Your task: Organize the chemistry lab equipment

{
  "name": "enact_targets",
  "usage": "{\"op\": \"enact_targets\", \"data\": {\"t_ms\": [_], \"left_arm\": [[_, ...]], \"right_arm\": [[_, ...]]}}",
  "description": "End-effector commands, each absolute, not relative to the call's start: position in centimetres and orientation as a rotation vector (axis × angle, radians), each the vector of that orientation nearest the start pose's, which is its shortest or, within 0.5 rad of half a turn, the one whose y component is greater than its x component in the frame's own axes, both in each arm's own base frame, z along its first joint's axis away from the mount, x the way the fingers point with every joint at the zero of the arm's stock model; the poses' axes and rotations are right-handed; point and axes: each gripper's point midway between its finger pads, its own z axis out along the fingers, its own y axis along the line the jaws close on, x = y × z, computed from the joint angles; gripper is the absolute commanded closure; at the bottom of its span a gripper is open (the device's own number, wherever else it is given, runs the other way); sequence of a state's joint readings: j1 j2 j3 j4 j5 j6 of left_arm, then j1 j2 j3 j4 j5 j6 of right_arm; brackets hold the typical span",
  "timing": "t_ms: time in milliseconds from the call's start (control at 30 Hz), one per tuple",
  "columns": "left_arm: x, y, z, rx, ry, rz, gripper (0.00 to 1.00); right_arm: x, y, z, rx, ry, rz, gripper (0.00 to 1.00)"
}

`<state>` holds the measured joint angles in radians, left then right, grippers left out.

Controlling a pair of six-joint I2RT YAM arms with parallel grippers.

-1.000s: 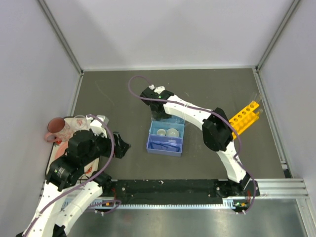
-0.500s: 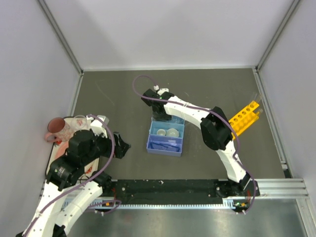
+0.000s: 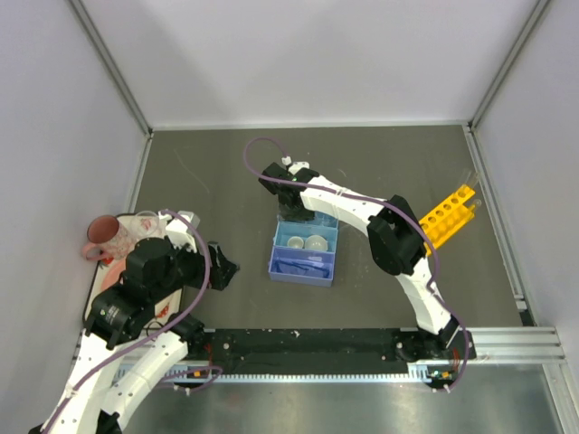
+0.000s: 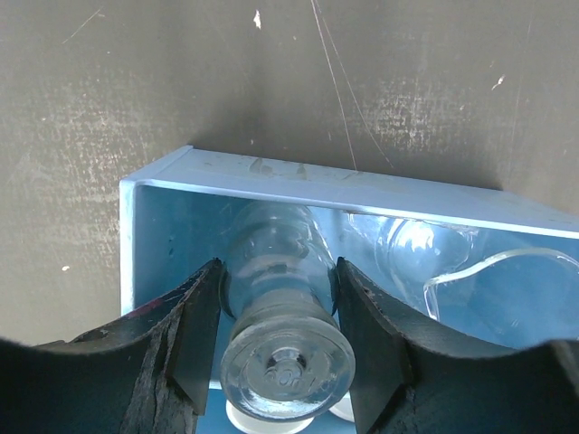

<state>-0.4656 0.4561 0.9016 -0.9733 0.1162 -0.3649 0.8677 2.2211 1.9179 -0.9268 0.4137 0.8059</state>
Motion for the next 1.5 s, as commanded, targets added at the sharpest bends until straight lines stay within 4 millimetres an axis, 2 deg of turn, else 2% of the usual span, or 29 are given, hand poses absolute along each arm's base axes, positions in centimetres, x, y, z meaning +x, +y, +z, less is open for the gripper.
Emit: {"op": "enact_targets", "data": {"t_ms": [0,333,500,533,600,633,667,700,733,767,800,833,867,900,967,1000,1100,1167,1267,1300,1367,1400,1467], "left_arm": [[13.9,-11.1,24.6,0.198,2.099,-0.633,0.04],[13.6,-11.0,25.2,0.184,2.087,-0.646,0.04],[13.6,-10.8,25.4,0.175,2.085,-0.639,0.04],[13.5,-10.8,25.4,0.174,2.086,-0.637,0.04],[13.6,-10.7,25.4,0.170,2.086,-0.635,0.04],[13.6,-10.8,25.4,0.169,2.088,-0.635,0.04],[13.6,-10.8,25.3,0.168,2.091,-0.633,0.04],[13.7,-10.7,25.3,0.164,2.093,-0.630,0.04],[13.7,-10.8,25.2,0.163,2.096,-0.632,0.04],[13.8,-10.8,25.2,0.164,2.097,-0.633,0.04],[13.8,-10.9,25.1,0.165,2.101,-0.634,0.04],[13.9,-11.0,25.0,0.164,2.105,-0.634,0.04],[14.0,-11.0,25.0,0.164,2.105,-0.634,0.04],[14.0,-11.1,25.2,0.168,2.101,-0.641,0.04],[14.2,-11.3,25.3,0.171,2.097,-0.647,0.04],[14.2,-11.4,25.3,0.174,2.099,-0.648,0.04],[14.7,-11.5,25.0,0.178,2.110,-0.637,0.04],[14.9,-11.6,24.8,0.177,2.119,-0.632,0.04],[15.4,-11.7,24.8,0.172,2.122,-0.624,0.04],[15.7,-11.8,24.9,0.171,2.120,-0.623,0.04],[15.9,-11.9,24.9,0.171,2.123,-0.622,0.04],[16.0,-12.0,24.8,0.172,2.131,-0.621,0.04],[16.2,-12.0,24.9,0.170,2.129,-0.618,0.04]], "right_arm": [[35.3,34.4,10.5,0.040,2.541,0.030,0.48],[34.6,33.8,13.9,0.010,2.493,0.035,0.43],[33.9,33.6,16.6,-0.010,2.455,0.058,0.42],[33.7,33.1,18.1,-0.003,2.430,0.068,0.42],[32.9,32.5,19.1,-0.019,2.415,0.067,0.42],[32.5,31.8,20.6,-0.010,2.395,0.089,0.42],[32.2,31.1,21.2,-0.008,2.381,0.089,0.42],[31.6,30.0,20.6,-0.017,2.391,0.051,0.42],[31.1,28.8,22.3,0.000,2.352,0.060,0.41],[30.8,27.8,22.3,-0.003,2.347,0.038,0.41],[30.1,26.5,21.2,-0.014,2.365,-0.005,0.41],[29.7,25.6,21.3,-0.015,2.364,-0.012,0.40],[29.2,24.7,22.2,-0.029,2.346,0.001,0.40],[28.4,23.5,21.0,-0.053,2.366,-0.040,0.40],[27.5,22.2,21.2,-0.108,2.358,-0.045,0.39],[26.9,21.2,19.9,-0.133,2.379,-0.086,0.39],[26.1,19.0,18.2,-0.175,2.401,-0.130,0.39],[25.8,18.1,17.1,-0.203,2.434,-0.123,0.39],[25.8,16.4,14.3,-0.208,2.484,-0.103,0.39],[26.3,16.8,14.1,-0.199,2.474,-0.050,0.39],[26.8,15.4,12.7,-0.177,2.493,-0.050,0.39],[27.2,16.3,12.6,-0.179,2.490,0.029,0.39],[27.7,15.7,11.5,-0.179,2.513,0.060,0.39]]}}
